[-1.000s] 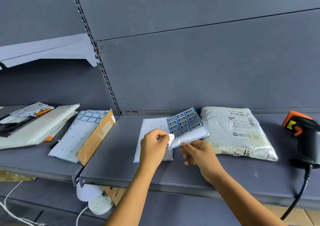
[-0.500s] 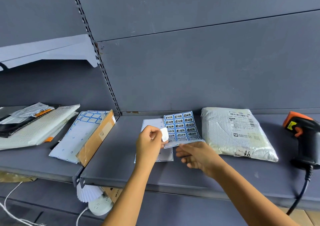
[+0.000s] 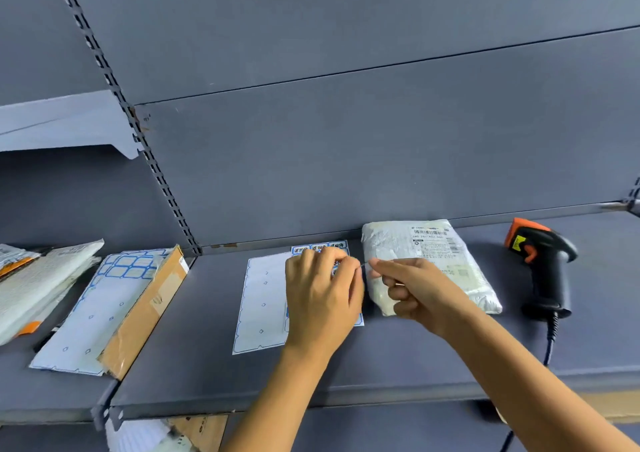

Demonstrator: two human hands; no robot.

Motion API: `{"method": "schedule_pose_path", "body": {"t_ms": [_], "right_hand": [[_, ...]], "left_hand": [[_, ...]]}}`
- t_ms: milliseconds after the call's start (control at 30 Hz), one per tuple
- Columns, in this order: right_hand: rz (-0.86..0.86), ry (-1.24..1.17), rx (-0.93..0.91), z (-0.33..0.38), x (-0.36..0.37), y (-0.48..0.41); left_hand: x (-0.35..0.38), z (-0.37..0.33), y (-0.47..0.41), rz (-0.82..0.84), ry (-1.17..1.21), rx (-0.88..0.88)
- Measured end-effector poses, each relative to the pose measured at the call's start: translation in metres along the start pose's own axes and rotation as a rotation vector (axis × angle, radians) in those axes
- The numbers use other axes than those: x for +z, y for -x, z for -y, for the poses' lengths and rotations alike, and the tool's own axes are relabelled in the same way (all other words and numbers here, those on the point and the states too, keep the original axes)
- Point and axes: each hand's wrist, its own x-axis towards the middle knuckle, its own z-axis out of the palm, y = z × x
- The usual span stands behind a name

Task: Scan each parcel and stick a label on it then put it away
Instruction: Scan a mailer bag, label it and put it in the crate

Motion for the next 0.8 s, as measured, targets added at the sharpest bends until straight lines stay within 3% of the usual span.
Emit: {"method": "schedule_pose_path", "body": {"t_ms": [267, 533, 667, 800], "right_hand": [[-0.084, -0.048, 0.034, -0.003, -0.036, 0.010], [-0.225, 0.014, 0.000, -0.005, -0.062, 0.009], [-0.379, 0.092, -0.117, 0.002, -0.086, 0.002], [-0.503, 0.200, -0.140, 0.007, -0.120, -0.003]], "left_hand": [[0.019, -0.031, -0.005, 0.004, 0.046, 0.181], [0.040, -0.050, -0.009, 0.024, 0.167, 0.231], [0.058, -0.051, -0.011, 0.215, 0.282, 0.107], [0.079, -0.051, -0.012, 0.485, 0.313, 0.150]]}}
